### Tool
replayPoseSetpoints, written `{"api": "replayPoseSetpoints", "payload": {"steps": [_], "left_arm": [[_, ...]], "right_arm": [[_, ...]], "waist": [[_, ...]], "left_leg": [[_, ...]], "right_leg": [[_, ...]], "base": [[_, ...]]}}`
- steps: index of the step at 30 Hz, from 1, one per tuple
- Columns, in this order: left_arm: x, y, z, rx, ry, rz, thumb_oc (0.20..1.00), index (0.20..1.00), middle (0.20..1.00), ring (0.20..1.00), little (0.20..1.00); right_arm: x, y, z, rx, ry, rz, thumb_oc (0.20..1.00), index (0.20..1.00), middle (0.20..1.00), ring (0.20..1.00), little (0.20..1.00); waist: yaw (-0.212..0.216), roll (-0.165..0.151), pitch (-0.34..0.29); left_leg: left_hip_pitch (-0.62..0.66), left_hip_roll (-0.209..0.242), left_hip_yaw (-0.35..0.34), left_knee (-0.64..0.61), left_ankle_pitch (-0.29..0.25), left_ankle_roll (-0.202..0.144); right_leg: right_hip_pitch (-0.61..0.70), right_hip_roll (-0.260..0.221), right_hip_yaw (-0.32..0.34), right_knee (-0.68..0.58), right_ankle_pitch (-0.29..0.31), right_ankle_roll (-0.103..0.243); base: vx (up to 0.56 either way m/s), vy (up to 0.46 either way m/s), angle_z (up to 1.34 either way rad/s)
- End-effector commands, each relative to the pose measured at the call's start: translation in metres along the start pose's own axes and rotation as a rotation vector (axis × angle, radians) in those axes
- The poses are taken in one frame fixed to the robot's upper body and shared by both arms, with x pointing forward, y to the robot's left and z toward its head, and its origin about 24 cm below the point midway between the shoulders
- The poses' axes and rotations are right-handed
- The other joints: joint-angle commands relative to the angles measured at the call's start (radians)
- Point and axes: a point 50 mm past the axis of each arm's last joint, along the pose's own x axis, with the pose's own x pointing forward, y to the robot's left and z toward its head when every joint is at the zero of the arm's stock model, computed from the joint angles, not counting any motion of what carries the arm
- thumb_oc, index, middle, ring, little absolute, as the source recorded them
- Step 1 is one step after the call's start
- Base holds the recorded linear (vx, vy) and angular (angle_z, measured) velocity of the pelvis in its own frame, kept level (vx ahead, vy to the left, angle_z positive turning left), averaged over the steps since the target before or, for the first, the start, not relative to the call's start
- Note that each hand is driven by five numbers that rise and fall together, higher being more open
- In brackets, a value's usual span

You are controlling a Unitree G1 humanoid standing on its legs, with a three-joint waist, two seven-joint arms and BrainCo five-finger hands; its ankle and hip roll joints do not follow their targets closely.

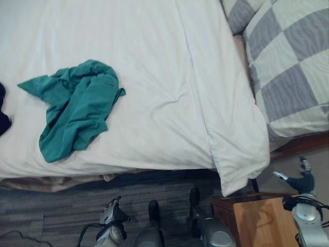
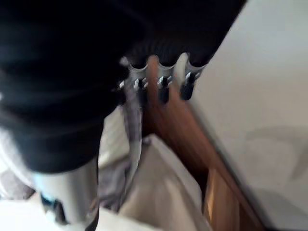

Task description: Tidy up the quilt and then pick up the clothes from the bed and put them into the laundry hamper.

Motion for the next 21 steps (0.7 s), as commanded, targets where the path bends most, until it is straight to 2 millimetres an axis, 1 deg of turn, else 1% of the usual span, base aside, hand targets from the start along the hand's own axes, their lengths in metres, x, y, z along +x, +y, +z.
{"api": "replayPoseSetpoints", "payload": {"steps": [1,2,3,4,5,6,7,9,10,11,12,13,14,15,16,17,19,20,21], "left_arm": [[0.001,-0.003,-0.001,0.063,-0.002,-0.014,1.0,1.0,1.0,1.0,1.0],[0.0,-0.005,0.0,0.071,-0.012,-0.016,1.0,1.0,1.0,1.0,1.0],[0.0,-0.008,0.006,0.082,-0.04,-0.023,1.0,1.0,1.0,1.0,1.0],[0.002,-0.006,0.012,0.092,-0.062,-0.017,1.0,1.0,1.0,1.0,1.0],[0.003,-0.006,0.013,0.089,-0.064,-0.014,1.0,1.0,1.0,1.0,1.0],[0.006,-0.001,0.021,0.103,-0.091,0.001,1.0,1.0,1.0,1.0,1.0],[0.007,-0.001,0.022,0.098,-0.092,0.004,1.0,1.0,1.0,1.0,1.0],[0.008,-0.002,0.027,0.1,-0.098,0.005,1.0,1.0,1.0,1.0,1.0],[0.008,-0.004,0.028,0.105,-0.094,0.001,1.0,1.0,1.0,1.0,1.0],[0.009,-0.004,0.029,0.119,-0.089,0.002,1.0,1.0,1.0,1.0,1.0],[0.01,-0.003,0.029,0.115,-0.083,0.01,1.0,1.0,1.0,1.0,1.0],[0.01,-0.003,0.029,0.115,-0.083,0.011,1.0,1.0,1.0,1.0,1.0],[0.011,0.0,0.025,0.1,-0.049,0.025,1.0,1.0,1.0,1.0,1.0],[0.012,0.002,0.022,0.097,-0.032,0.036,1.0,1.0,1.0,1.0,1.0],[0.012,0.002,0.022,0.097,-0.032,0.036,1.0,1.0,1.0,1.0,1.0],[0.011,0.001,0.016,0.106,-0.002,0.037,1.0,1.0,1.0,1.0,1.0],[0.009,-0.002,0.01,0.127,0.018,0.025,1.0,1.0,1.0,1.0,1.0],[0.009,-0.003,0.008,0.138,0.025,0.013,1.0,1.0,1.0,1.0,1.0],[0.007,-0.004,0.004,0.146,0.033,0.002,1.0,1.0,1.0,1.0,1.0]], "right_arm": [[0.03,-0.025,0.071,0.205,-0.266,-0.245,0.307,0.307,0.307,0.307,0.307],[0.031,-0.024,0.087,0.221,-0.331,-0.253,0.2,0.2,0.2,0.2,0.2],[0.037,-0.016,0.123,0.266,-0.45,-0.257,0.2,0.2,0.2,0.2,0.2],[0.043,-0.008,0.145,0.284,-0.511,-0.252,0.2,0.2,0.2,0.2,0.2],[0.044,-0.008,0.147,0.286,-0.515,-0.254,0.2,0.2,0.2,0.2,0.2],[0.057,0.007,0.174,0.256,-0.553,-0.218,0.2,0.2,0.2,0.2,0.2],[0.058,0.007,0.176,0.258,-0.558,-0.218,0.2,0.2,0.2,0.2,0.2],[0.077,0.016,0.182,0.174,-0.517,-0.195,0.2,0.2,0.2,0.2,0.2],[0.086,0.021,0.174,0.16,-0.453,-0.187,0.2,0.2,0.2,0.2,0.2],[0.093,0.029,0.147,0.172,-0.31,-0.169,0.2,0.2,0.2,0.2,0.2],[0.092,0.037,0.125,0.192,-0.209,-0.156,0.2,0.2,0.2,0.2,0.2],[0.092,0.037,0.125,0.193,-0.209,-0.156,0.2,0.2,0.2,0.2,0.2],[0.086,0.045,0.087,0.19,-0.066,-0.142,0.2,0.2,0.2,0.2,0.2],[0.08,0.048,0.067,0.176,0.001,-0.129,0.2,0.2,0.2,0.2,0.2],[0.08,0.048,0.067,0.176,0.001,-0.129,0.2,0.2,0.2,0.2,0.2],[0.06,0.058,0.024,0.129,0.137,-0.066,0.2,0.2,0.2,0.2,0.2],[0.028,0.068,-0.023,0.036,0.263,0.036,0.2,0.2,0.2,0.2,0.2],[0.007,0.075,-0.047,-0.013,0.335,0.106,0.2,0.2,0.2,0.2,0.2],[-0.011,0.078,-0.066,-0.052,0.398,0.158,0.2,0.2,0.2,0.2,0.2]], "waist": [[0.033,0.014,-0.013],[0.041,0.018,-0.007],[0.061,0.028,0.026],[0.073,0.039,0.064],[0.07,0.038,0.065],[0.097,0.058,0.113],[0.093,0.059,0.113],[0.108,0.08,0.14],[0.112,0.09,0.156],[0.115,0.101,0.181],[0.116,0.104,0.191],[0.115,0.103,0.19],[0.116,0.106,0.202],[0.113,0.103,0.204],[0.113,0.103,0.203],[0.104,0.094,0.202],[0.088,0.079,0.19],[0.079,0.068,0.177],[0.071,0.055,0.16]], "left_leg": [[0.042,0.054,0.016,0.008,-0.099,-0.027],[0.038,0.052,0.011,0.01,-0.098,-0.026],[0.009,0.047,-0.003,0.029,-0.093,-0.025],[-0.024,0.045,-0.013,0.051,-0.094,-0.029],[-0.031,0.043,-0.014,0.054,-0.09,-0.028],[-0.091,0.033,-0.024,0.078,-0.077,-0.036],[-0.099,0.032,-0.025,0.082,-0.077,-0.036],[-0.147,0.025,-0.023,0.124,-0.072,-0.04],[-0.163,0.024,-0.024,0.141,-0.075,-0.04],[-0.185,0.024,-0.029,0.171,-0.082,-0.037],[-0.196,0.023,-0.031,0.185,-0.086,-0.035],[-0.2,0.021,-0.032,0.185,-0.082,-0.034],[-0.203,0.022,-0.038,0.195,-0.09,-0.031],[-0.206,0.02,-0.039,0.195,-0.087,-0.03],[-0.207,0.02,-0.04,0.194,-0.087,-0.03],[-0.195,0.018,-0.04,0.19,-0.092,-0.028],[-0.172,0.017,-0.037,0.174,-0.102,-0.024],[-0.156,0.015,-0.033,0.16,-0.103,-0.021],[-0.144,0.011,-0.029,0.144,-0.101,-0.016]], "right_leg": [[0.031,-0.105,-0.021,0.042,-0.147,0.144],[0.029,-0.108,-0.019,0.045,-0.149,0.142],[0.01,-0.116,-0.021,0.06,-0.152,0.137],[-0.013,-0.125,-0.025,0.081,-0.157,0.135],[-0.019,-0.127,-0.025,0.082,-0.153,0.134],[-0.058,-0.143,-0.026,0.106,-0.152,0.13],[-0.064,-0.144,-0.026,0.11,-0.153,0.13],[-0.088,-0.158,-0.04,0.134,-0.154,0.125],[-0.098,-0.162,-0.041,0.149,-0.158,0.121],[-0.113,-0.167,-0.04,0.174,-0.167,0.117],[-0.121,-0.171,-0.041,0.186,-0.173,0.116],[-0.125,-0.172,-0.041,0.185,-0.169,0.116],[-0.125,-0.177,-0.05,0.198,-0.178,0.116],[-0.121,-0.182,-0.056,0.193,-0.174,0.118],[-0.121,-0.182,-0.057,0.192,-0.173,0.118],[-0.106,-0.186,-0.065,0.183,-0.168,0.122],[-0.084,-0.185,-0.068,0.168,-0.159,0.128],[-0.073,-0.184,-0.069,0.155,-0.151,0.132],[-0.065,-0.185,-0.071,0.14,-0.138,0.137]], "base": [[0.0,0.0,0.0],[-0.06,-0.002,0.01],[-0.14,-0.024,0.08],[-0.16,-0.021,0.05],[-0.23,-0.023,0.08],[-0.16,-0.009,0.24],[-0.16,-0.003,0.35],[-0.08,0.027,0.4],[-0.11,0.045,0.29],[-0.09,0.053,0.16],[-0.06,0.044,0.16],[-0.03,0.042,0.18],[-0.03,0.034,0.12],[-0.02,0.032,0.08],[-0.01,0.057,0.12],[0.01,0.072,0.14],[0.01,0.099,0.2],[0.03,0.085,0.18],[0.02,0.052,0.09]]}}
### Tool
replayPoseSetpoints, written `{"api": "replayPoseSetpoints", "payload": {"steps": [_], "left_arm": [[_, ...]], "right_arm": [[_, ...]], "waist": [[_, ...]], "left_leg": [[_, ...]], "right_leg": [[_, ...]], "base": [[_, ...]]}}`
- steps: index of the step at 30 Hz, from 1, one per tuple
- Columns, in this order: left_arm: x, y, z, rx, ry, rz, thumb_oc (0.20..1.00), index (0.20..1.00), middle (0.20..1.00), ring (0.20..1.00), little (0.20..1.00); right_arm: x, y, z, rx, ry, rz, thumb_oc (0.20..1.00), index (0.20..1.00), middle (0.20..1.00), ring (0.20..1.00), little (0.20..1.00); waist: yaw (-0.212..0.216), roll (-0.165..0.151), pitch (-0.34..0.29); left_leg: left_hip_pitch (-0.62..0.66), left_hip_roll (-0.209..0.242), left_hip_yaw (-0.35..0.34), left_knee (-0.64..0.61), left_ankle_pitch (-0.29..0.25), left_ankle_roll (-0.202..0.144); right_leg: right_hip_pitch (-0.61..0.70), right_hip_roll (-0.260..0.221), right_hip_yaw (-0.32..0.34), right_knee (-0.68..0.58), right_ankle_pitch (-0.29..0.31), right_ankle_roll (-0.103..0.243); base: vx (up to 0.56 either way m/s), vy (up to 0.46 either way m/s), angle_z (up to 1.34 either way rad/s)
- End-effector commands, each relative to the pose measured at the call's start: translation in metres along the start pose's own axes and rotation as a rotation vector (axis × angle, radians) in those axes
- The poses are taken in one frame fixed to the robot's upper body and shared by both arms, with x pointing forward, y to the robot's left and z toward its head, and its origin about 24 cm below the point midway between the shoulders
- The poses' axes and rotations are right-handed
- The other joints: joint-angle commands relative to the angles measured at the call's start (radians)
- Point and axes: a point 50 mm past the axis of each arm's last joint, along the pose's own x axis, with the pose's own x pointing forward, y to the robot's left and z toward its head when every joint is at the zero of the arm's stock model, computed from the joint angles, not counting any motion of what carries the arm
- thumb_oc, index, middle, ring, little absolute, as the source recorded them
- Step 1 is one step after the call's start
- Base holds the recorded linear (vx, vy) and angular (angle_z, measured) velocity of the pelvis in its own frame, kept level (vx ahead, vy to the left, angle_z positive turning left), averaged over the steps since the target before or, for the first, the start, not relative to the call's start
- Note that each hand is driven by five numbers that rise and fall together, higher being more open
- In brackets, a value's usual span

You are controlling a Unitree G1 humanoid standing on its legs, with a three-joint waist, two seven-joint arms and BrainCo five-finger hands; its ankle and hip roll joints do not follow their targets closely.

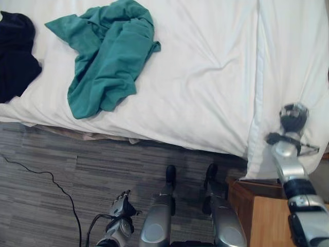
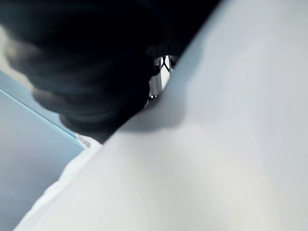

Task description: Tidy up the quilt and then pick up the clothes from the bed and put them into the laundry hamper.

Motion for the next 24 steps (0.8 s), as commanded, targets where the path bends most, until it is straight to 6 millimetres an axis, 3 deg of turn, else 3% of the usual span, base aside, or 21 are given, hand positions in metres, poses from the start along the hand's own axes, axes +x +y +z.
{"api": "replayPoseSetpoints", "payload": {"steps": [1,2,3,4,5,6,7,8,11,12,14,15,16,17,18,19,20,21,22,23,24], "left_arm": [[-0.004,-0.005,-0.019,0.047,0.077,-0.017,1.0,1.0,1.0,1.0,1.0],[-0.005,-0.007,-0.021,0.051,0.081,-0.03,1.0,1.0,1.0,1.0,1.0],[-0.005,-0.008,-0.021,0.056,0.074,-0.039,1.0,1.0,1.0,1.0,1.0],[-0.005,-0.008,-0.021,0.056,0.075,-0.038,1.0,1.0,1.0,1.0,1.0],[-0.005,-0.008,-0.019,0.075,0.057,-0.047,1.0,1.0,1.0,1.0,1.0],[-0.005,-0.008,-0.019,0.075,0.057,-0.047,1.0,1.0,1.0,1.0,1.0],[-0.003,-0.006,-0.015,0.086,0.033,-0.047,1.0,1.0,1.0,1.0,1.0],[-0.002,-0.003,-0.012,0.11,0.001,-0.052,1.0,1.0,1.0,1.0,1.0],[-0.001,0.0,-0.011,0.118,-0.018,-0.061,1.0,1.0,1.0,1.0,1.0],[0.0,0.001,-0.011,0.118,-0.018,-0.06,1.0,1.0,1.0,1.0,1.0],[-0.001,-0.001,-0.01,0.114,-0.025,-0.07,1.0,1.0,1.0,1.0,1.0],[-0.002,-0.004,-0.008,0.098,-0.037,-0.076,1.0,1.0,1.0,1.0,1.0],[-0.003,-0.01,0.005,0.037,-0.069,-0.086,1.0,1.0,1.0,1.0,1.0],[-0.003,-0.011,0.01,0.013,-0.076,-0.083,1.0,1.0,1.0,1.0,1.0],[-0.003,-0.011,0.01,0.013,-0.076,-0.083,1.0,1.0,1.0,1.0,1.0],[-0.003,-0.012,0.015,-0.019,-0.077,-0.078,1.0,1.0,1.0,1.0,1.0],[-0.004,-0.017,0.016,-0.043,-0.059,-0.07,1.0,1.0,1.0,1.0,1.0],[-0.004,-0.017,0.016,-0.043,-0.059,-0.07,1.0,1.0,1.0,1.0,1.0],[-0.006,-0.02,0.007,-0.081,-0.008,-0.056,1.0,1.0,1.0,1.0,1.0],[-0.006,-0.02,0.007,-0.081,-0.008,-0.056,1.0,1.0,1.0,1.0,1.0],[-0.007,-0.019,0.003,-0.099,0.014,-0.047,1.0,1.0,1.0,1.0,1.0]], "right_arm": [[-0.107,-0.032,-0.144,-0.313,0.592,0.184,0.2,0.2,0.2,0.2,0.2],[-0.134,-0.036,-0.162,-0.358,0.69,0.246,0.2,0.2,0.2,0.2,0.2],[-0.176,-0.045,-0.186,-0.435,0.833,0.337,0.2,0.2,0.2,0.2,0.2],[-0.176,-0.045,-0.186,-0.434,0.833,0.338,0.2,0.2,0.2,0.2,0.2],[-0.218,-0.058,-0.205,-0.545,0.967,0.456,0.2,0.2,0.2,0.2,0.2],[-0.218,-0.058,-0.205,-0.545,0.967,0.456,0.2,0.2,0.2,0.2,0.2],[-0.241,-0.063,-0.212,-0.632,1.028,0.562,0.52,0.52,0.52,0.52,0.52],[-0.261,-0.07,-0.218,-0.754,1.055,0.713,1.0,1.0,1.0,1.0,1.0],[-0.264,-0.072,-0.22,-0.843,1.038,0.809,1.0,1.0,1.0,1.0,1.0],[-0.264,-0.072,-0.22,-0.842,1.037,0.809,1.0,1.0,1.0,1.0,1.0],[-0.256,-0.068,-0.219,-0.851,1.024,0.805,1.0,1.0,1.0,1.0,1.0],[-0.246,-0.065,-0.217,-0.843,1.002,0.788,1.0,1.0,1.0,1.0,1.0],[-0.225,-0.064,-0.214,-0.866,0.961,0.747,1.0,1.0,1.0,1.0,1.0],[-0.21,-0.062,-0.211,-0.872,0.92,0.722,1.0,1.0,1.0,1.0,1.0],[-0.21,-0.062,-0.211,-0.872,0.919,0.722,1.0,1.0,1.0,1.0,1.0],[-0.188,-0.057,-0.205,-0.879,0.859,0.687,1.0,1.0,1.0,1.0,1.0],[-0.173,-0.047,-0.198,-0.885,0.802,0.662,1.0,1.0,1.0,1.0,1.0],[-0.172,-0.047,-0.198,-0.885,0.801,0.662,1.0,1.0,1.0,1.0,1.0],[-0.165,-0.031,-0.191,-0.863,0.748,0.683,1.0,1.0,1.0,1.0,1.0],[-0.165,-0.031,-0.191,-0.863,0.748,0.683,1.0,1.0,1.0,1.0,1.0],[-0.165,-0.024,-0.188,-0.846,0.723,0.695,1.0,1.0,1.0,1.0,1.0]], "waist": [[-0.048,-0.002,-0.057],[-0.058,-0.014,-0.077],[-0.068,-0.028,-0.102],[-0.069,-0.029,-0.104],[-0.077,-0.04,-0.132],[-0.077,-0.041,-0.132],[-0.079,-0.048,-0.141],[-0.064,-0.048,-0.141],[-0.053,-0.044,-0.161],[-0.053,-0.044,-0.162],[-0.049,-0.033,-0.174],[-0.056,-0.024,-0.171],[-0.042,-0.018,-0.148],[-0.039,-0.014,-0.144],[-0.04,-0.014,-0.146],[-0.03,-0.003,-0.14],[-0.021,0.013,-0.155],[-0.021,0.012,-0.157],[-0.013,0.01,-0.187],[-0.013,0.009,-0.188],[-0.013,0.006,-0.203]], "left_leg": [[-0.036,0.045,0.048,0.093,-0.142,-0.029],[-0.012,0.041,0.053,0.073,-0.143,-0.025],[0.024,0.035,0.051,0.038,-0.141,-0.018],[0.022,0.033,0.05,0.036,-0.137,-0.017],[0.058,0.026,0.043,-0.006,-0.129,-0.013],[0.058,0.026,0.043,-0.006,-0.128,-0.013],[0.085,0.028,0.05,-0.024,-0.124,-0.01],[0.115,0.039,0.064,-0.029,-0.123,-0.006],[0.134,0.033,0.08,-0.038,-0.12,-0.002],[0.132,0.032,0.08,-0.039,-0.118,-0.002],[0.128,0.013,0.079,-0.013,-0.135,0.005],[0.117,-0.003,0.084,0.051,-0.162,0.009],[0.036,-0.051,0.095,0.263,-0.195,-0.022],[-0.022,-0.058,0.092,0.354,-0.177,-0.049],[-0.024,-0.058,0.092,0.355,-0.176,-0.049],[-0.069,-0.056,0.065,0.417,-0.135,-0.1],[-0.061,0.029,0.066,0.392,-0.147,-0.103],[-0.062,0.027,0.066,0.389,-0.143,-0.102],[0.006,0.146,0.059,0.259,-0.139,-0.099],[0.007,0.145,0.06,0.252,-0.134,-0.099],[0.027,0.196,0.046,0.18,-0.104,-0.098]], "right_leg": [[-0.03,-0.139,0.02,0.133,-0.176,0.137],[-0.015,-0.139,0.021,0.122,-0.165,0.143],[0.007,-0.14,0.019,0.115,-0.152,0.153],[0.005,-0.142,0.019,0.113,-0.149,0.153],[0.026,-0.146,0.012,0.111,-0.138,0.164],[0.027,-0.146,0.012,0.111,-0.138,0.164],[0.026,-0.15,0.002,0.131,-0.118,0.175],[0.038,-0.133,-0.017,0.182,-0.16,0.164],[0.057,-0.068,-0.027,0.209,-0.211,0.148],[0.055,-0.068,-0.027,0.206,-0.208,0.147],[0.074,-0.05,-0.03,0.169,-0.228,0.134],[0.084,-0.046,0.001,0.14,-0.23,0.13],[0.127,-0.071,0.015,0.088,-0.226,0.116],[0.132,-0.082,0.013,0.069,-0.22,0.112],[0.13,-0.082,0.013,0.069,-0.22,0.112],[0.143,-0.084,0.013,0.038,-0.219,0.105],[0.156,-0.106,0.002,0.022,-0.22,0.113],[0.153,-0.107,0.002,0.022,-0.219,0.114],[0.153,-0.153,0.001,0.032,-0.214,0.135],[0.152,-0.154,0.001,0.032,-0.213,0.135],[0.149,-0.171,0.0,0.036,-0.209,0.146]], "base": [[0.05,0.05,0.03],[0.08,0.087,-0.01],[0.07,0.089,0.05],[0.07,0.121,0.15],[0.03,0.065,0.19],[0.02,0.107,0.25],[-0.06,0.091,0.15],[-0.07,0.104,0.04],[-0.04,0.061,-0.25],[0.07,0.042,-0.35],[0.1,0.042,-0.5],[0.03,0.116,-0.44],[-0.03,0.171,-0.25],[-0.07,0.132,-0.01],[-0.14,0.141,0.21],[-0.12,0.288,0.3],[-0.13,0.29,0.24],[0.0,0.485,0.1],[0.04,0.282,0.06],[0.07,0.421,0.04],[0.01,0.527,0.15]]}}
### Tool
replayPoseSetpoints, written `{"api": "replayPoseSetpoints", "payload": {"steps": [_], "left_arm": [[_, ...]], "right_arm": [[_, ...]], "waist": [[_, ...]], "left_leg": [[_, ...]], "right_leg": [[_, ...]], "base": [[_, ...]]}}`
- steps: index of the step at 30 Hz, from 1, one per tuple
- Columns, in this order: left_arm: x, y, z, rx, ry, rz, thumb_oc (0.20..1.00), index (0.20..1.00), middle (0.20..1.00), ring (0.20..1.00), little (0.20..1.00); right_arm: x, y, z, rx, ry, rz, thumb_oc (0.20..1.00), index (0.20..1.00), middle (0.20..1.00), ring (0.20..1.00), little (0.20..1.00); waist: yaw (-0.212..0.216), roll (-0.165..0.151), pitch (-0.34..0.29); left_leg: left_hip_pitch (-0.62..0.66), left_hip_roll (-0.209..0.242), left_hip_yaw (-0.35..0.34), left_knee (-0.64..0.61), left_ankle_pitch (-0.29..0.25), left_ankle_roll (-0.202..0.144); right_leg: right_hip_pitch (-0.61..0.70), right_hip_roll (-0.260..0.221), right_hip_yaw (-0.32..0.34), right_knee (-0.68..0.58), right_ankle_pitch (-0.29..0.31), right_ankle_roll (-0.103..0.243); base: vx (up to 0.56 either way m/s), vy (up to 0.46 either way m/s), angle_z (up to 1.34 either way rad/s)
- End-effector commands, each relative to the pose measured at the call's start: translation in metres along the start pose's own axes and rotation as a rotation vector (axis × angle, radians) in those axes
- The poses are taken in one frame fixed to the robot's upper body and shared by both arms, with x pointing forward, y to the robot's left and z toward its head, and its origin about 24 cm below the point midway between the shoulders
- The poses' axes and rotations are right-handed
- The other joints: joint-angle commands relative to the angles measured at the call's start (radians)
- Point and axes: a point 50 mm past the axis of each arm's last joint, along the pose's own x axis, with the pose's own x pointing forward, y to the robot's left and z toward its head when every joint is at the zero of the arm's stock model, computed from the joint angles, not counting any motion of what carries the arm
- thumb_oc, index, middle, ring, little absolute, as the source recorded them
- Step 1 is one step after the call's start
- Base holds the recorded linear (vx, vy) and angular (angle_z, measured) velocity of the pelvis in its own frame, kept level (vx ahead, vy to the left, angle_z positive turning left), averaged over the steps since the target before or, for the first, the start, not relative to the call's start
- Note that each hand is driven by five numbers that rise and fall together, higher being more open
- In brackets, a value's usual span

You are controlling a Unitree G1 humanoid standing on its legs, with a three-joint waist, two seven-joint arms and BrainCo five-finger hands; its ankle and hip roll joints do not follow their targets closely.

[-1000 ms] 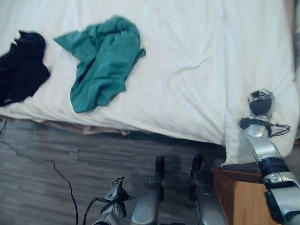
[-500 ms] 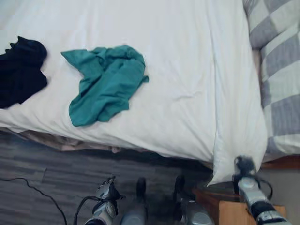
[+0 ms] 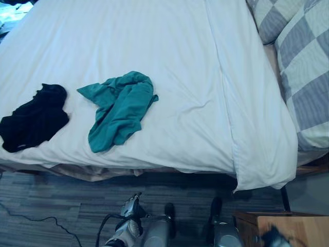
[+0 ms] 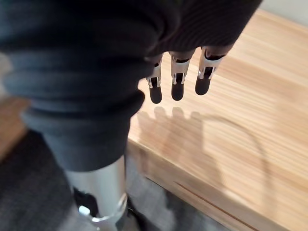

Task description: Tidy up the quilt and then pick up the clothes from the bed and put them into the laundry hamper.

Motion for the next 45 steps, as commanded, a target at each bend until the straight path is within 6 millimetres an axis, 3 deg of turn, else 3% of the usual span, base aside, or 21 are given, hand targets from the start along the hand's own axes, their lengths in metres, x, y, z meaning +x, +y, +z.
{"api": "replayPoseSetpoints", "payload": {"steps": [1,4,7,9,11,14,18,21,22,23,24,26,27,30,32,34,35,37,38,41,45], "left_arm": [[-0.003,0.01,-0.025,-0.067,0.103,0.089,1.0,1.0,1.0,1.0,1.0],[-0.005,0.011,-0.038,-0.056,0.141,0.09,1.0,1.0,1.0,1.0,1.0],[-0.01,0.01,-0.059,-0.012,0.224,0.061,1.0,1.0,1.0,1.0,1.0],[-0.02,0.013,-0.088,0.002,0.313,0.044,1.0,1.0,1.0,1.0,1.0],[-0.024,0.015,-0.097,0.009,0.338,0.043,1.0,1.0,1.0,1.0,1.0],[-0.027,0.016,-0.106,-0.003,0.374,0.03,1.0,1.0,1.0,1.0,1.0],[-0.027,0.003,-0.096,0.042,0.334,-0.009,1.0,1.0,1.0,1.0,1.0],[-0.016,0.004,-0.068,-0.054,0.26,0.034,1.0,1.0,1.0,1.0,1.0],[-0.008,0.012,-0.049,-0.084,0.187,0.068,1.0,1.0,1.0,1.0,1.0],[-0.008,0.012,-0.049,-0.084,0.187,0.068,1.0,1.0,1.0,1.0,1.0],[-0.008,0.009,-0.042,-0.081,0.159,0.068,1.0,1.0,1.0,1.0,1.0],[-0.007,0.009,-0.038,-0.066,0.14,0.073,1.0,1.0,1.0,1.0,1.0],[-0.004,0.011,-0.027,-0.053,0.089,0.088,1.0,1.0,1.0,1.0,1.0],[-0.002,0.011,-0.017,-0.05,0.047,0.089,1.0,1.0,1.0,1.0,1.0],[-0.002,0.007,-0.006,-0.018,-0.004,0.071,1.0,1.0,1.0,1.0,1.0],[0.001,0.016,-0.001,-0.022,-0.022,0.088,1.0,1.0,1.0,1.0,1.0],[0.002,0.017,-0.001,-0.021,-0.021,0.09,1.0,1.0,1.0,1.0,1.0],[0.002,0.024,-0.002,-0.012,-0.03,0.105,1.0,1.0,1.0,1.0,1.0],[0.001,0.03,-0.009,0.009,-0.033,0.123,1.0,1.0,1.0,1.0,1.0],[0.001,0.031,-0.015,0.026,-0.003,0.114,1.0,1.0,1.0,1.0,1.0],[-0.004,0.015,-0.041,0.067,0.127,0.049,1.0,1.0,1.0,1.0,1.0]], "right_arm": [[-0.002,0.004,0.021,-0.031,-0.109,-0.004,1.0,1.0,1.0,1.0,1.0],[-0.006,0.011,0.024,-0.019,-0.152,0.043,1.0,1.0,1.0,1.0,1.0],[-0.01,0.025,0.012,-0.002,-0.103,0.095,1.0,1.0,1.0,1.0,1.0],[-0.013,0.035,0.019,0.032,-0.109,0.12,1.0,1.0,1.0,1.0,1.0],[-0.015,0.038,0.024,0.035,-0.132,0.128,1.0,1.0,1.0,1.0,1.0],[-0.019,0.041,0.042,0.089,-0.216,0.126,1.0,1.0,1.0,1.0,1.0],[-0.018,0.031,0.047,0.165,-0.246,0.115,1.0,1.0,1.0,1.0,1.0],[-0.013,0.014,0.059,0.097,-0.294,0.06,1.0,1.0,1.0,1.0,1.0],[-0.011,0.01,0.059,0.08,-0.283,0.041,1.0,1.0,1.0,1.0,1.0],[-0.011,0.01,0.059,0.08,-0.283,0.041,1.0,1.0,1.0,1.0,1.0],[-0.012,0.011,0.061,0.06,-0.288,0.041,1.0,1.0,1.0,1.0,1.0],[-0.013,0.012,0.063,0.057,-0.298,0.045,1.0,1.0,1.0,1.0,1.0],[-0.015,0.014,0.069,0.03,-0.333,0.051,1.0,1.0,1.0,1.0,1.0],[-0.018,0.013,0.076,-0.018,-0.386,0.045,1.0,1.0,1.0,1.0,1.0],[-0.024,0.02,0.087,-0.043,-0.449,0.091,1.0,1.0,1.0,1.0,1.0],[-0.032,0.031,0.105,-0.063,-0.506,0.119,1.0,1.0,1.0,1.0,1.0],[-0.032,0.031,0.106,-0.062,-0.507,0.119,1.0,1.0,1.0,1.0,1.0],[-0.041,0.043,0.125,-0.083,-0.554,0.151,1.0,1.0,1.0,1.0,1.0],[-0.054,0.053,0.144,-0.111,-0.655,0.174,1.0,1.0,1.0,1.0,1.0],[-0.059,0.054,0.147,-0.055,-0.677,0.187,1.0,1.0,1.0,1.0,1.0],[-0.047,0.055,0.126,-0.008,-0.554,0.182,1.0,1.0,1.0,1.0,1.0]], "waist": [[0.037,-0.023,-0.048],[0.032,-0.018,-0.072],[0.041,-0.046,-0.094],[0.071,-0.058,-0.066],[0.069,-0.057,-0.057],[0.028,-0.069,-0.015],[-0.01,-0.066,0.011],[0.002,-0.03,0.069],[-0.006,-0.007,0.055],[-0.007,-0.009,0.054],[-0.018,0.003,0.024],[-0.025,0.006,0.001],[-0.026,0.013,-0.028],[-0.029,0.018,-0.051],[-0.026,0.013,-0.079],[-0.011,-0.026,-0.059],[-0.008,-0.033,-0.058],[0.028,-0.052,-0.031],[0.052,-0.054,-0.025],[0.021,-0.077,-0.008],[0.021,-0.072,-0.003]], "left_leg": [[0.032,0.169,-0.033,-0.201,0.171,-0.01],[0.058,0.205,-0.025,-0.272,0.204,-0.039],[0.072,0.142,-0.004,-0.252,0.128,-0.052],[0.102,0.082,0.082,-0.231,0.075,0.009],[0.105,0.066,0.09,-0.234,0.075,0.024],[0.117,-0.032,0.104,-0.236,0.077,0.054],[0.046,-0.142,0.096,0.006,-0.021,0.056],[-0.09,-0.142,0.109,0.33,0.112,-0.086],[-0.09,-0.051,0.111,0.309,0.132,-0.091],[-0.091,-0.054,0.111,0.305,0.135,-0.09],[-0.018,0.037,0.134,0.147,0.078,-0.03],[0.033,0.09,0.14,-0.004,0.096,-0.009],[0.085,0.197,0.083,-0.205,0.186,-0.018],[0.114,0.269,0.023,-0.307,0.236,-0.046],[0.137,0.256,-0.017,-0.282,0.168,-0.092],[0.155,0.19,0.009,-0.248,0.078,-0.065],[0.155,0.183,0.013,-0.243,0.076,-0.062],[0.193,0.149,0.093,-0.241,0.036,-0.035],[0.213,0.123,0.121,-0.254,0.022,-0.013],[0.186,0.049,0.083,-0.264,0.056,0.023],[0.179,-0.036,0.074,-0.247,0.048,0.046]], "right_leg": [[0.011,-0.17,0.065,0.043,-0.156,0.169],[0.023,-0.204,0.055,0.052,-0.147,0.194],[0.024,-0.312,0.013,0.119,-0.044,0.203],[-0.007,-0.359,-0.152,0.283,-0.052,0.157],[-0.019,-0.301,-0.141,0.315,-0.107,0.138],[-0.096,0.003,-0.057,0.284,-0.218,0.106],[-0.056,0.06,0.063,0.166,-0.256,0.024],[-0.008,0.045,0.088,0.136,-0.262,-0.016],[0.022,0.032,0.07,0.104,-0.268,0.005],[0.021,0.031,0.069,0.103,-0.266,0.005],[0.033,-0.012,0.052,0.089,-0.256,0.042],[0.022,-0.041,0.054,0.091,-0.241,0.067],[0.008,-0.093,0.084,0.09,-0.232,0.114],[-0.009,-0.152,0.111,0.081,-0.208,0.162],[-0.019,-0.235,0.121,0.107,-0.152,0.203],[-0.067,-0.32,0.097,0.174,-0.025,0.203],[-0.073,-0.326,0.105,0.175,-0.023,0.203],[-0.076,-0.411,-0.102,0.208,0.017,0.198],[-0.064,-0.365,-0.187,0.272,-0.066,0.184],[-0.115,-0.116,-0.01,0.302,-0.17,0.138],[-0.056,-0.005,0.024,0.194,-0.213,0.075]], "base": [[0.03,0.718,0.21],[0.05,0.475,0.48],[0.08,0.628,0.62],[-0.03,0.615,-0.06],[-0.02,0.397,-0.7],[-0.02,0.323,-0.23],[0.08,0.362,0.28],[-0.04,0.336,0.17],[-0.02,0.274,-0.42],[0.12,0.472,-0.25],[0.08,0.294,0.11],[0.12,0.567,-0.05],[0.12,0.859,-0.27],[0.03,0.624,-0.08],[0.06,0.85,0.01],[0.0,0.431,-0.22],[-0.08,0.35,-0.3],[-0.07,0.46,-0.47],[-0.08,0.522,-0.62],[-0.04,0.331,-0.17],[-0.01,0.173,0.07]]}}
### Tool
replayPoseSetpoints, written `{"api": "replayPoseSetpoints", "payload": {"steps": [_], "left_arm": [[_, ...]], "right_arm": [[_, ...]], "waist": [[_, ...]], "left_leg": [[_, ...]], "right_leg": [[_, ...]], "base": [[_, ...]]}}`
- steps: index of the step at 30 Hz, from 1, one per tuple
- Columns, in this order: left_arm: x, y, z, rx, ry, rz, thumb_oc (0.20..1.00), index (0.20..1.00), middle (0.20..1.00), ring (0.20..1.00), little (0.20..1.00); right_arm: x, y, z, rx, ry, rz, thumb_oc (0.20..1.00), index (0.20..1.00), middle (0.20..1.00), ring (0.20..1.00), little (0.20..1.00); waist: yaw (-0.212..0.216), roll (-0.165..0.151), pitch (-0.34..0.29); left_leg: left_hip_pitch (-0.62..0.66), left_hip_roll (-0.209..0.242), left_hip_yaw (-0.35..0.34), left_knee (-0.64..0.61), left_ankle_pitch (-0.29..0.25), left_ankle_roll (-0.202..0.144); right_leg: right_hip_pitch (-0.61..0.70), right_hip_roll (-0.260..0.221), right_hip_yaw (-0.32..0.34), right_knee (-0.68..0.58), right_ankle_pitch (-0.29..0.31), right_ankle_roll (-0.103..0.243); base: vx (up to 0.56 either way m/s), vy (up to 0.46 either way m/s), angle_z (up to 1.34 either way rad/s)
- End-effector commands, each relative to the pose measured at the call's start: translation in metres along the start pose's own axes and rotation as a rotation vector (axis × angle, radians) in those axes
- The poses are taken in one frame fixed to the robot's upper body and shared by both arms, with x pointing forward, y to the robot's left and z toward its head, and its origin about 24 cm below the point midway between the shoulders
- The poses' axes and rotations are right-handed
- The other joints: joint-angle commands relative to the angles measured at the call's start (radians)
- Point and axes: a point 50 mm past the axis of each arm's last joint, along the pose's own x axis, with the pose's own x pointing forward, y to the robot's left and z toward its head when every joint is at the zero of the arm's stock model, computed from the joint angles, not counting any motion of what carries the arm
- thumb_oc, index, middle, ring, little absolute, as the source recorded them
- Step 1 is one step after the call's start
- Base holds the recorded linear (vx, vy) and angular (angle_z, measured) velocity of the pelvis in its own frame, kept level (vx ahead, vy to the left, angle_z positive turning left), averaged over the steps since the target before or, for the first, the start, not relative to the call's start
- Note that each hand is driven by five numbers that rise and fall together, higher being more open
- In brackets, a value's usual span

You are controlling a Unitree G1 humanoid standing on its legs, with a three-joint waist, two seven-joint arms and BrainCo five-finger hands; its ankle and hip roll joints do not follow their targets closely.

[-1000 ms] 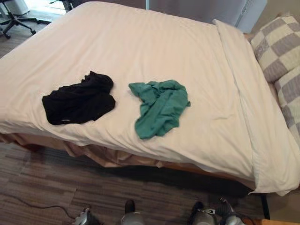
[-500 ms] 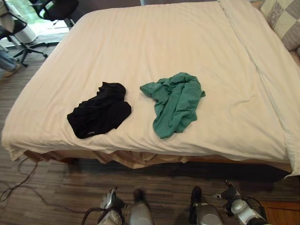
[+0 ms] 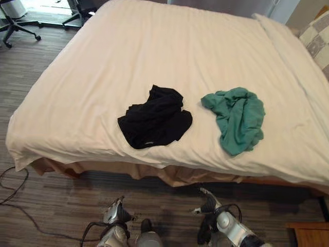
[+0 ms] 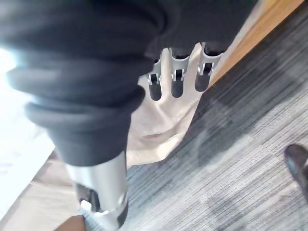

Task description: Tidy up the quilt and then pick up the clothes from the bed and put them into the laundry hamper.

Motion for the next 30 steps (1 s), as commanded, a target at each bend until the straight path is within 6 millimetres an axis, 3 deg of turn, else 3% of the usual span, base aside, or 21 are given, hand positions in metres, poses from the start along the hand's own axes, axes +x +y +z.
{"api": "replayPoseSetpoints", "payload": {"steps": [1,2,3,5,6,7,8,9,11,16,17,18,20,21,22,25,26,27,28,29,30], "left_arm": [[0.002,-0.003,-0.009,0.075,0.057,-0.017,1.0,1.0,1.0,1.0,1.0],[0.0,-0.006,-0.015,0.043,0.097,-0.023,1.0,1.0,1.0,1.0,1.0],[0.0,-0.006,-0.015,0.043,0.096,-0.022,1.0,1.0,1.0,1.0,1.0],[-0.014,-0.021,-0.045,-0.043,0.227,-0.053,1.0,1.0,1.0,1.0,1.0],[-0.014,-0.02,-0.045,-0.043,0.226,-0.053,1.0,1.0,1.0,1.0,1.0],[-0.017,-0.022,-0.053,-0.046,0.252,-0.061,1.0,1.0,1.0,1.0,1.0],[-0.018,-0.019,-0.059,-0.042,0.284,-0.053,1.0,1.0,1.0,1.0,1.0],[-0.018,-0.019,-0.059,-0.042,0.284,-0.052,1.0,1.0,1.0,1.0,1.0],[-0.027,-0.022,-0.081,-0.091,0.373,-0.057,1.0,1.0,1.0,1.0,1.0],[-0.027,0.003,-0.102,-0.227,0.456,0.053,1.0,1.0,1.0,1.0,1.0],[-0.029,0.028,-0.118,-0.3,0.477,0.156,1.0,1.0,1.0,1.0,1.0],[-0.029,0.028,-0.118,-0.299,0.477,0.156,1.0,1.0,1.0,1.0,1.0],[-0.022,0.109,-0.116,-0.358,0.32,0.441,1.0,1.0,1.0,1.0,1.0],[-0.022,0.109,-0.116,-0.357,0.321,0.441,1.0,1.0,1.0,1.0,1.0],[-0.024,0.131,-0.109,-0.358,0.248,0.522,1.0,1.0,1.0,1.0,1.0],[-0.039,0.204,-0.066,-0.342,-0.063,0.772,1.0,1.0,1.0,1.0,1.0],[-0.057,0.245,-0.032,-0.306,-0.265,0.889,1.0,1.0,1.0,1.0,1.0],[-0.057,0.245,-0.032,-0.307,-0.265,0.889,1.0,1.0,1.0,1.0,1.0],[-0.071,0.268,-0.005,-0.245,-0.412,0.941,1.0,1.0,1.0,1.0,1.0],[-0.071,0.268,-0.005,-0.246,-0.412,0.942,1.0,1.0,1.0,1.0,1.0],[-0.076,0.277,0.014,-0.206,-0.489,0.959,1.0,1.0,1.0,1.0,1.0]], "right_arm": [[0.003,-0.031,-0.028,0.044,0.134,-0.119,1.0,1.0,1.0,1.0,1.0],[0.001,-0.034,-0.037,0.06,0.178,-0.135,1.0,1.0,1.0,1.0,1.0],[0.001,-0.034,-0.037,0.06,0.178,-0.136,1.0,1.0,1.0,1.0,1.0],[-0.01,-0.046,-0.072,0.127,0.326,-0.202,1.0,1.0,1.0,1.0,1.0],[-0.01,-0.046,-0.072,0.128,0.325,-0.202,1.0,1.0,1.0,1.0,1.0],[-0.016,-0.061,-0.087,0.164,0.37,-0.263,1.0,1.0,1.0,1.0,1.0],[-0.02,-0.071,-0.096,0.17,0.403,-0.294,1.0,1.0,1.0,1.0,1.0],[-0.02,-0.071,-0.096,0.17,0.402,-0.294,1.0,1.0,1.0,1.0,1.0],[-0.03,-0.075,-0.111,0.222,0.44,-0.327,1.0,1.0,1.0,1.0,1.0],[-0.049,-0.095,-0.133,0.419,0.494,-0.491,1.0,1.0,1.0,1.0,1.0],[-0.065,-0.119,-0.142,0.486,0.457,-0.629,1.0,1.0,1.0,1.0,1.0],[-0.065,-0.119,-0.142,0.486,0.458,-0.628,1.0,1.0,1.0,1.0,1.0],[-0.09,-0.169,-0.135,0.428,0.316,-0.815,1.0,1.0,1.0,1.0,1.0],[-0.091,-0.169,-0.135,0.429,0.316,-0.815,1.0,1.0,1.0,1.0,1.0],[-0.099,-0.181,-0.132,0.381,0.274,-0.85,1.0,1.0,1.0,1.0,1.0],[-0.12,-0.231,-0.1,0.109,0.096,-0.921,1.0,1.0,1.0,1.0,1.0],[-0.132,-0.262,-0.067,-0.061,-0.036,-0.958,1.0,1.0,1.0,1.0,1.0],[-0.132,-0.262,-0.067,-0.061,-0.036,-0.958,1.0,1.0,1.0,1.0,1.0],[-0.142,-0.281,-0.04,-0.2,-0.132,-0.975,1.0,1.0,1.0,1.0,1.0],[-0.142,-0.281,-0.04,-0.2,-0.132,-0.976,1.0,1.0,1.0,1.0,1.0],[-0.144,-0.289,-0.024,-0.267,-0.179,-0.98,1.0,1.0,1.0,1.0,1.0]], "waist": [[-0.01,-0.011,0.042],[-0.018,-0.001,0.037],[-0.018,-0.002,0.033],[-0.031,0.028,0.019],[-0.032,0.027,0.016],[-0.036,0.033,0.039],[-0.027,0.034,0.055],[-0.029,0.033,0.052],[-0.037,0.066,0.028],[-0.055,0.06,-0.016],[-0.067,0.058,-0.044],[-0.068,0.057,-0.047],[-0.073,0.053,-0.062],[-0.073,0.052,-0.064],[-0.074,0.051,-0.063],[-0.066,0.041,-0.057],[-0.058,0.033,-0.053],[-0.059,0.033,-0.054],[-0.056,0.029,-0.051],[-0.056,0.028,-0.052],[-0.055,0.025,-0.052]], "left_leg": [[-0.053,-0.035,-0.027,0.035,-0.06,-0.033],[-0.057,-0.035,-0.022,0.04,-0.06,-0.033],[-0.062,-0.036,-0.022,0.04,-0.058,-0.032],[-0.063,-0.049,0.008,0.142,-0.112,-0.022],[-0.068,-0.05,0.007,0.143,-0.11,-0.021],[-0.164,-0.062,-0.015,0.359,-0.104,-0.051],[-0.205,-0.075,-0.059,0.42,-0.07,-0.082],[-0.209,-0.077,-0.06,0.418,-0.067,-0.082],[-0.133,-0.048,-0.066,0.172,-0.067,-0.054],[-0.069,-0.019,-0.047,0.059,-0.029,-0.041],[-0.019,-0.017,-0.026,-0.007,-0.021,-0.045],[-0.022,-0.018,-0.026,-0.009,-0.019,-0.045],[0.024,-0.018,-0.024,-0.038,-0.024,-0.043],[0.021,-0.019,-0.024,-0.038,-0.022,-0.042],[0.026,-0.02,-0.025,-0.038,-0.025,-0.041],[0.039,-0.022,-0.026,-0.039,-0.037,-0.041],[0.038,-0.022,-0.027,-0.037,-0.044,-0.043],[0.034,-0.023,-0.027,-0.036,-0.04,-0.042],[0.04,-0.022,-0.028,-0.037,-0.048,-0.044],[0.036,-0.023,-0.028,-0.037,-0.044,-0.043],[0.035,-0.022,-0.026,-0.039,-0.045,-0.045]], "right_leg": [[0.081,-0.046,0.039,-0.194,-0.001,0.028],[0.079,-0.032,0.073,-0.207,0.001,0.031],[0.075,-0.033,0.073,-0.209,0.004,0.031],[0.102,-0.062,0.046,-0.23,0.0,0.028],[0.099,-0.063,0.045,-0.232,0.002,0.028],[0.126,-0.058,0.074,-0.252,-0.014,0.002],[0.137,-0.051,0.078,-0.26,-0.021,-0.006],[0.134,-0.053,0.076,-0.26,-0.019,-0.005],[0.156,-0.027,0.093,-0.268,-0.027,0.006],[0.187,-0.041,0.088,-0.292,-0.002,0.025],[0.201,-0.052,0.077,-0.3,0.008,0.039],[0.199,-0.052,0.077,-0.302,0.01,0.039],[0.215,-0.063,0.08,-0.305,0.02,0.055],[0.212,-0.063,0.08,-0.306,0.022,0.054],[0.214,-0.066,0.081,-0.306,0.022,0.058],[0.217,-0.074,0.081,-0.305,0.024,0.071],[0.213,-0.08,0.08,-0.304,0.027,0.078],[0.21,-0.081,0.08,-0.305,0.031,0.077],[0.211,-0.082,0.08,-0.305,0.029,0.082],[0.208,-0.083,0.081,-0.307,0.033,0.081],[0.204,-0.085,0.08,-0.308,0.035,0.083]], "base": [[0.02,0.119,0.35],[0.02,0.038,0.17],[0.05,0.018,-0.01],[0.12,0.026,-0.31],[0.07,0.001,-0.36],[-0.04,-0.008,-0.21],[-0.03,-0.008,-0.12],[0.03,0.102,0.05],[0.11,0.165,-0.31],[0.12,0.072,-0.23],[0.19,0.074,-0.11],[0.24,0.091,0.02],[0.14,0.068,0.19],[0.05,0.038,0.1],[0.03,0.031,0.07],[0.04,0.035,0.05],[0.0,0.014,0.05],[0.01,0.011,0.05],[0.0,0.0,0.0],[0.02,0.003,-0.06],[0.01,-0.009,-0.05]]}}
